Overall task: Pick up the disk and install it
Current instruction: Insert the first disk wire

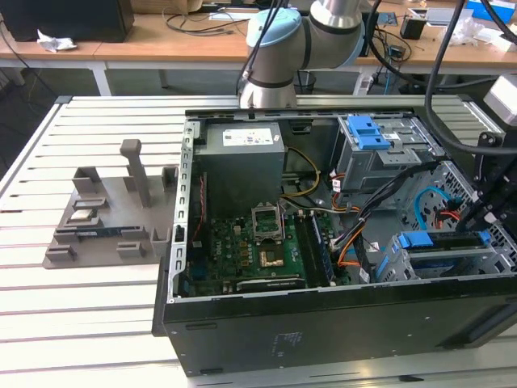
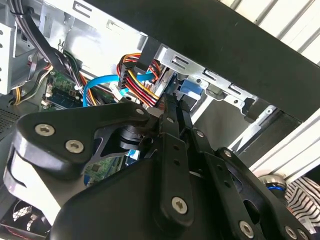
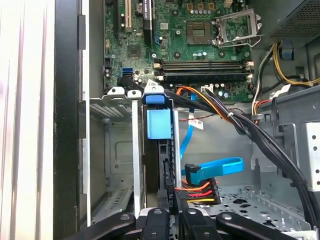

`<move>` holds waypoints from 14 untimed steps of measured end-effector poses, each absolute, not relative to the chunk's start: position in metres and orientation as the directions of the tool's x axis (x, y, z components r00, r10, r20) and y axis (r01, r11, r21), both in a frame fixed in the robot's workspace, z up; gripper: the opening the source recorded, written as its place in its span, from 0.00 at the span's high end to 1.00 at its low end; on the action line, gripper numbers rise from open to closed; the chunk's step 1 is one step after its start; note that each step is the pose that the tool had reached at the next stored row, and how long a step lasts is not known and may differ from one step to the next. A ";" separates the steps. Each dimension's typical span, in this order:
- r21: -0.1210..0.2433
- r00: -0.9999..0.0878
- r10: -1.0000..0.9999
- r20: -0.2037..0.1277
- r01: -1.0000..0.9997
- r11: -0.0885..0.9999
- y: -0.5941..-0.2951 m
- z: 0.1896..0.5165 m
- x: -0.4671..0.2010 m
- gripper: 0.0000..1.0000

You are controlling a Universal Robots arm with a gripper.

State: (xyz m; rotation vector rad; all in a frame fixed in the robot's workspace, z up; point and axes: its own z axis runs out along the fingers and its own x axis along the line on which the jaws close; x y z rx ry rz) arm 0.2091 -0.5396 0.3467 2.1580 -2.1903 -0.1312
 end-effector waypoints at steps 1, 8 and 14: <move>0.105 -0.015 -1.000 -0.014 -0.994 0.014 -0.540 0.345 0.209 0.83; 0.105 -0.015 -1.000 -0.014 -0.994 0.013 -0.540 0.340 0.208 0.83; 0.105 -0.015 -1.000 -0.014 -0.994 0.013 -0.541 0.338 0.208 0.83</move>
